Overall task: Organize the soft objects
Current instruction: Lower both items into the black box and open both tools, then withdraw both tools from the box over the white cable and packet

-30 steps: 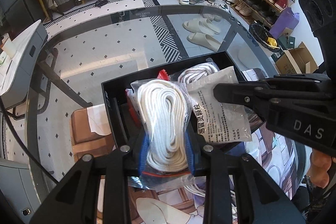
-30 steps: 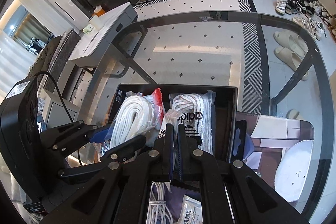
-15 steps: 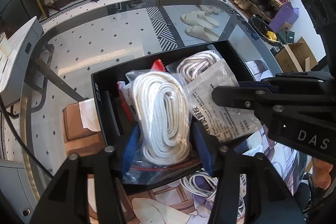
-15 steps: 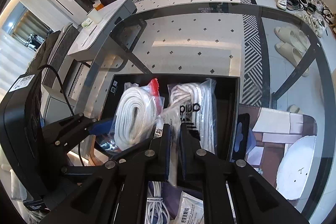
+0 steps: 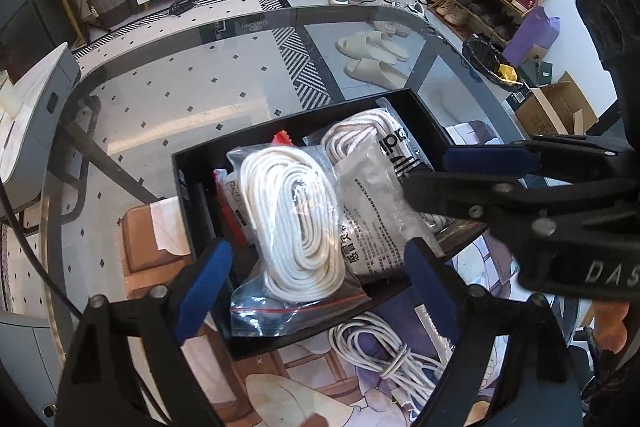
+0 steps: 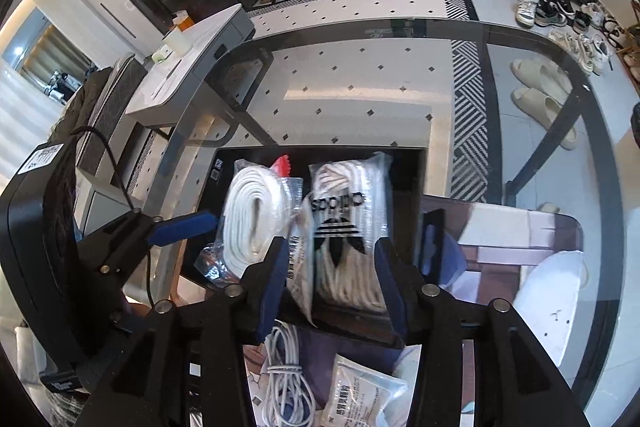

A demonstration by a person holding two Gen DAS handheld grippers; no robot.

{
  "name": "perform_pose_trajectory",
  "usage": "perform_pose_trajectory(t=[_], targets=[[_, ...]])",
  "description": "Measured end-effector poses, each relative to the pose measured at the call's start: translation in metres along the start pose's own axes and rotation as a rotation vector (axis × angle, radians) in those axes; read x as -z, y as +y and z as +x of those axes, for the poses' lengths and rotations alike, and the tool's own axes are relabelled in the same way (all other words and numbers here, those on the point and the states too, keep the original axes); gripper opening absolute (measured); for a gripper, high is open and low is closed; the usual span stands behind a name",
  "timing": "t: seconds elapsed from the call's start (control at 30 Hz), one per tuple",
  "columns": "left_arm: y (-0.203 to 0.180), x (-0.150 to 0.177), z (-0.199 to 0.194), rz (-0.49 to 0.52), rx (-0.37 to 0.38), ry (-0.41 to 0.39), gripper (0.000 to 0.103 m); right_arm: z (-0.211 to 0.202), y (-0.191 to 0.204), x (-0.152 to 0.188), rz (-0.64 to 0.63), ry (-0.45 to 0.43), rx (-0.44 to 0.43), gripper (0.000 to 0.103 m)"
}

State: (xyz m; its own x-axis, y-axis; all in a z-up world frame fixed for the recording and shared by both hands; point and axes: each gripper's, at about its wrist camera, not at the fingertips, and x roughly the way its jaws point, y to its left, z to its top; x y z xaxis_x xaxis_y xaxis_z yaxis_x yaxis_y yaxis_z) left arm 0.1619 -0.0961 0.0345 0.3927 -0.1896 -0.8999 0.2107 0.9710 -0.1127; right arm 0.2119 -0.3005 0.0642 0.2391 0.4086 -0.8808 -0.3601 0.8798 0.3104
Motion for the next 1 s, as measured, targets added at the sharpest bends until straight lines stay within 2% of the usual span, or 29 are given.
perform_pose_trajectory(t=[0.03,0.13,0.27,0.4,0.6,1.0], targets=[[0.000,0.001,-0.002,0.008,0.003,-0.009,0.099,-0.003,-0.002,0.001,0.002,-0.005,0.006,0.052],[-0.003,0.002,-0.008,0.020,-0.010,-0.018,0.099,-0.011,-0.004,0.005,0.002,-0.024,0.020,0.055],[-0.004,0.006,-0.015,0.023,-0.019,-0.031,0.103,-0.024,-0.003,0.012,-0.011,-0.052,0.031,0.075],[-0.005,0.012,-0.020,0.022,-0.029,-0.037,0.103,-0.035,-0.004,0.018,-0.016,-0.066,0.036,0.085],[-0.004,0.020,-0.029,0.015,-0.040,-0.049,0.103,-0.042,-0.001,0.027,-0.025,-0.060,0.066,0.092],[-0.008,0.044,-0.046,0.010,-0.053,-0.073,0.103,-0.055,0.005,0.053,-0.034,-0.089,0.108,0.092]])
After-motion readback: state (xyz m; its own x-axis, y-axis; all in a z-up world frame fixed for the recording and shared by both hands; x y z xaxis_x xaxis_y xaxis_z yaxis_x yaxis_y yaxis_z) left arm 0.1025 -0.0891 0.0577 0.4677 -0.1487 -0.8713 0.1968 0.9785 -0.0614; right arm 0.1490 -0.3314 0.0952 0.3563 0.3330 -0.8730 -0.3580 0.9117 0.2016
